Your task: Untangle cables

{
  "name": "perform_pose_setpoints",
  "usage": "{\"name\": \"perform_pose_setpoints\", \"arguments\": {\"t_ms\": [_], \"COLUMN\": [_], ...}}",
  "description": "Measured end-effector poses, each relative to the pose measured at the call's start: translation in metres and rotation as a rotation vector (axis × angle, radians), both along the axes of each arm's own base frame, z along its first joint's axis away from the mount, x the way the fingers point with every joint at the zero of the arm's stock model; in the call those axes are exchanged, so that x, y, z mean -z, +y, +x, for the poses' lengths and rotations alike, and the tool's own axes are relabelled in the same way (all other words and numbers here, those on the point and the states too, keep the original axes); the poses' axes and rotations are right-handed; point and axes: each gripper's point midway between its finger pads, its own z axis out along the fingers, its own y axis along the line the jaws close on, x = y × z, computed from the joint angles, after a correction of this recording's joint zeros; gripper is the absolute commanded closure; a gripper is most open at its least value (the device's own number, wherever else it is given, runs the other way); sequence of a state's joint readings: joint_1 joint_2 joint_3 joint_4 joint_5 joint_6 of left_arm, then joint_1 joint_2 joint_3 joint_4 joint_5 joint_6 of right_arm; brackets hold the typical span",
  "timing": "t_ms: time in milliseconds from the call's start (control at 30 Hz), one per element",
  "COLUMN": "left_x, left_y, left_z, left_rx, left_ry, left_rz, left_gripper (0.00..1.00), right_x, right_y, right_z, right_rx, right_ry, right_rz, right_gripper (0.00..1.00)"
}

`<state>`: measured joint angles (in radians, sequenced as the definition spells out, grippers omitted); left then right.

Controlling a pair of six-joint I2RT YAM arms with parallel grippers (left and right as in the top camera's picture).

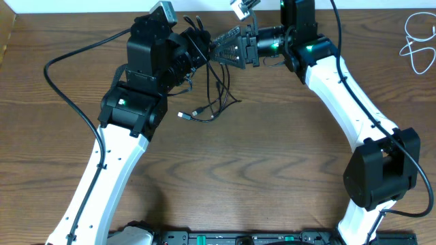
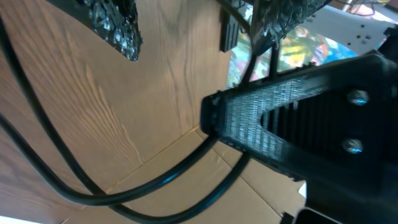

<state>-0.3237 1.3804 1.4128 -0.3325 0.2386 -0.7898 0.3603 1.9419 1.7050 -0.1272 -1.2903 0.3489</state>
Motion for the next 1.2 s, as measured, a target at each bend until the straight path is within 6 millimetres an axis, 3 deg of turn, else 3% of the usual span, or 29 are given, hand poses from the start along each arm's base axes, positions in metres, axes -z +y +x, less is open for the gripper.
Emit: {"name": "perform_pose_setpoints", "arguments": {"t_ms": [400,500,600,767,800,967,1200], "left_x": [0.0,0.0,0.0,0.0,0.0,0.001,0.004], "left_y": [0.001,0.0,-0.004,-0.005,-0.005,-0.005,-0.005], "left_z": [0.001,0.0,-0.001,-0.002,-0.002,-0.002,-0.004], "left_rx": [-0.019,-0.024,-0.018,-0.022,-0.022,-0.026,-0.025], "left_ry": [0.013,0.023,0.028,0.032,0.032,0.037,0.051], "left_rz": [-0.022,-0.039,-0.047,-0.053,-0.053,-0.055,-0.051], "left_gripper": [0.93,0.92,0.92,0.92,0.91,0.88,0.89], "right_x": [-0.002,-0.002,-0.001,0.001,0.001,0.01,0.025], "right_y": [0.004,0.008,0.014,0.02,0.019,0.007,-0.033], "right_z": [-0.004,-0.007,-0.009,-0.009,-0.008,0.008,0.047], "right_rx": [-0.015,-0.02,-0.019,-0.001,0.006,0.103,0.287], "right_ry": [0.016,0.019,0.022,0.04,0.043,0.1,0.152], "right_rz": [0.004,0.003,-0.004,-0.015,-0.017,-0.067,-0.123], "right_gripper": [0.48,0.51,0.62,0.97,0.99,0.99,0.99]}}
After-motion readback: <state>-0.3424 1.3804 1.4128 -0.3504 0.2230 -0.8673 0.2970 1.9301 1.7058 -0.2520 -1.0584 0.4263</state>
